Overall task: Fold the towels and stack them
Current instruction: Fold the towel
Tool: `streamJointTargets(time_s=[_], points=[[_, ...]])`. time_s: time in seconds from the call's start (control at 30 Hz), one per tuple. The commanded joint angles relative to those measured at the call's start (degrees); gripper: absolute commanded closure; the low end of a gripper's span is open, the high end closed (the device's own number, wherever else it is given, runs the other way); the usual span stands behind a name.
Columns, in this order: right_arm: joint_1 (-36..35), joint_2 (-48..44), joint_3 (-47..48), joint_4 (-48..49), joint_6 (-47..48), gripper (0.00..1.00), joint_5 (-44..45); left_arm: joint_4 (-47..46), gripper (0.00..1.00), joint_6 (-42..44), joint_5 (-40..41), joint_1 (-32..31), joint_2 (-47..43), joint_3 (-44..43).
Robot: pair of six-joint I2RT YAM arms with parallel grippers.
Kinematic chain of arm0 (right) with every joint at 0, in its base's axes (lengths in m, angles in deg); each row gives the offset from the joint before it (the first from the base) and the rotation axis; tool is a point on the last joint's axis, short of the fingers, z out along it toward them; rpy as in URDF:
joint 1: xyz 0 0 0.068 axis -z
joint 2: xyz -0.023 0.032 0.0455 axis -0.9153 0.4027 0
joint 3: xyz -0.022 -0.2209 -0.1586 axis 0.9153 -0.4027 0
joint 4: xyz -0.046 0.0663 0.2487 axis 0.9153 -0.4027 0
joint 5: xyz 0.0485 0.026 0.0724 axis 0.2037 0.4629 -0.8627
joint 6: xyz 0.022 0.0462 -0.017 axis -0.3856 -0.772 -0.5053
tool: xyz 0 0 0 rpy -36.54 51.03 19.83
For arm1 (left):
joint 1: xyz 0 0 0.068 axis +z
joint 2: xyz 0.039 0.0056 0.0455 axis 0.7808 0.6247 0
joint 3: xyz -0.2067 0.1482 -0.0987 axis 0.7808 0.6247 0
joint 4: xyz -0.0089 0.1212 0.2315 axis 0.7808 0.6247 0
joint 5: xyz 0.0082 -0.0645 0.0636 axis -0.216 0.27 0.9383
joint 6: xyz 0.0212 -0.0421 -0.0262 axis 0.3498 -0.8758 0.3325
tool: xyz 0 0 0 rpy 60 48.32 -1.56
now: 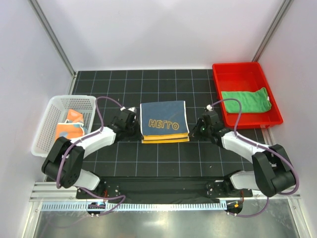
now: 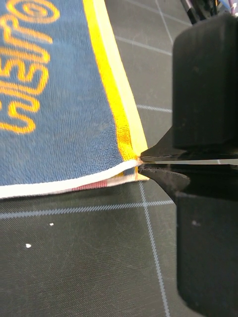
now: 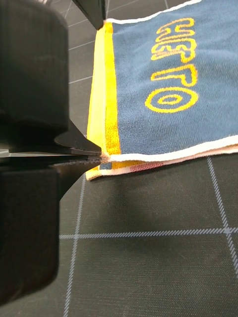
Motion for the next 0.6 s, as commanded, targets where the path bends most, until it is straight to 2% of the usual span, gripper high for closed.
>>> streamJointTargets(time_s=[0.0,0.27,0.57], points=[[0.1,-3.1,2.5,-1.9,1.9,0.99,1.4,1.1,1.00,0.3,-0.5,0.1,-4.2,-1.4],[0.0,-0.5,-3.1,3.0,0.8,0.99,-0.5,-2.6,1.00,-0.9,-1.2,-1.0,-1.8,3.7],[-0.3,0.9,-3.4,3.7,0.8,0.99,-0.4,-4.7,1.00,-0.5,-2.1,-1.2,1.9,4.1]])
